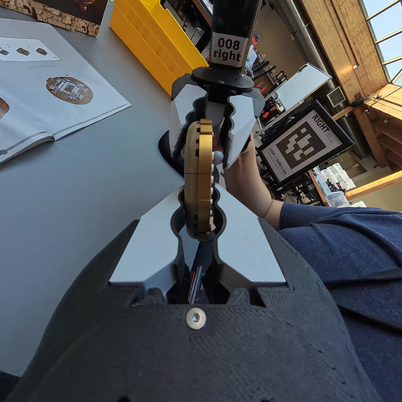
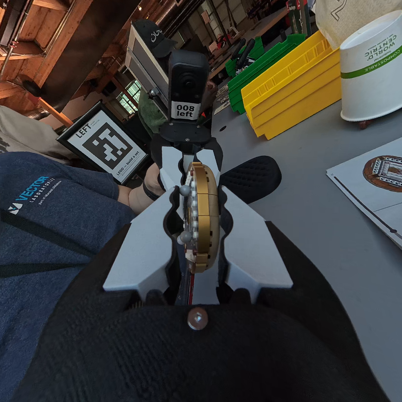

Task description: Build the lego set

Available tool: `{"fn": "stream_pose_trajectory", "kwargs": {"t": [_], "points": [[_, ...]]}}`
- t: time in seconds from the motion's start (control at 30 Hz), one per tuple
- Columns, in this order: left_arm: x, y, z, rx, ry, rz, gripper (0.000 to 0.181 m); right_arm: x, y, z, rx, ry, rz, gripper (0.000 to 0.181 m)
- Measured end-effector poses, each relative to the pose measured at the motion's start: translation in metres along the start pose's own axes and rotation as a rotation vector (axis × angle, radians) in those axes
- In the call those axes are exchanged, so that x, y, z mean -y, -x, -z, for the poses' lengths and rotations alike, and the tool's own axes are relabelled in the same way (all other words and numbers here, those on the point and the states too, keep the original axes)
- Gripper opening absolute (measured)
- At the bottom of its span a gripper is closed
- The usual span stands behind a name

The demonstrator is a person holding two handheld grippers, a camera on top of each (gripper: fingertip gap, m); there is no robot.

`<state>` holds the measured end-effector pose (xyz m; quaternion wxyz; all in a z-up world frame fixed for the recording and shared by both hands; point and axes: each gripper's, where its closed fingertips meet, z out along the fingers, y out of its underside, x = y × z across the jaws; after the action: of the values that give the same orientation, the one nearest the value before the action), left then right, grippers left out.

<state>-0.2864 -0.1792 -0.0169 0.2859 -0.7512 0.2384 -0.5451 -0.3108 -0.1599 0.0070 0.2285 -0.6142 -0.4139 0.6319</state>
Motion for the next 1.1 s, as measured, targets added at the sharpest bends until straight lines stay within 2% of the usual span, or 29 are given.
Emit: {"fn": "stream_pose_trajectory", "kwargs": {"t": [0.07, 0.2, 0.3, 0.37, 0.47, 0.63, 0.8, 1.1], "points": [[0.003, -0.004, 0.001, -0.034, -0.024, 0.018, 0.019, 0.007, 0.000, 0.004, -0.021, -0.050, 0.013, 0.070], [0.014, 0.004, 0.012, 0.002, -0.105, 0.026, 0.019, 0.021, -0.004, 0.023, -0.057, -0.235, 0.010, 0.071], [0.030, 0.009, 0.027, -0.026, -0.237, 0.085, 0.019, 0.015, -0.011, 0.029, -0.080, -0.378, -0.029, 0.073], [0.034, 0.013, 0.032, -0.028, -0.285, 0.110, 0.019, 0.003, -0.010, 0.021, -0.046, -0.402, -0.081, 0.070], [0.035, 0.017, 0.033, -0.008, -0.305, 0.116, 0.019, -0.014, -0.004, 0.001, 0.017, -0.364, -0.126, 0.049], [0.034, 0.014, 0.030, -0.006, -0.298, 0.107, 0.019, -0.016, -0.005, -0.012, 0.032, -0.341, -0.156, 0.031], [0.033, 0.014, 0.031, -0.002, -0.298, 0.101, 0.019, -0.015, -0.003, -0.013, 0.085, -0.359, -0.201, 0.032], [0.033, 0.014, 0.031, -0.025, -0.302, 0.119, 0.019, -0.016, -0.004, -0.014, 0.089, -0.330, -0.229, 0.028]]}}
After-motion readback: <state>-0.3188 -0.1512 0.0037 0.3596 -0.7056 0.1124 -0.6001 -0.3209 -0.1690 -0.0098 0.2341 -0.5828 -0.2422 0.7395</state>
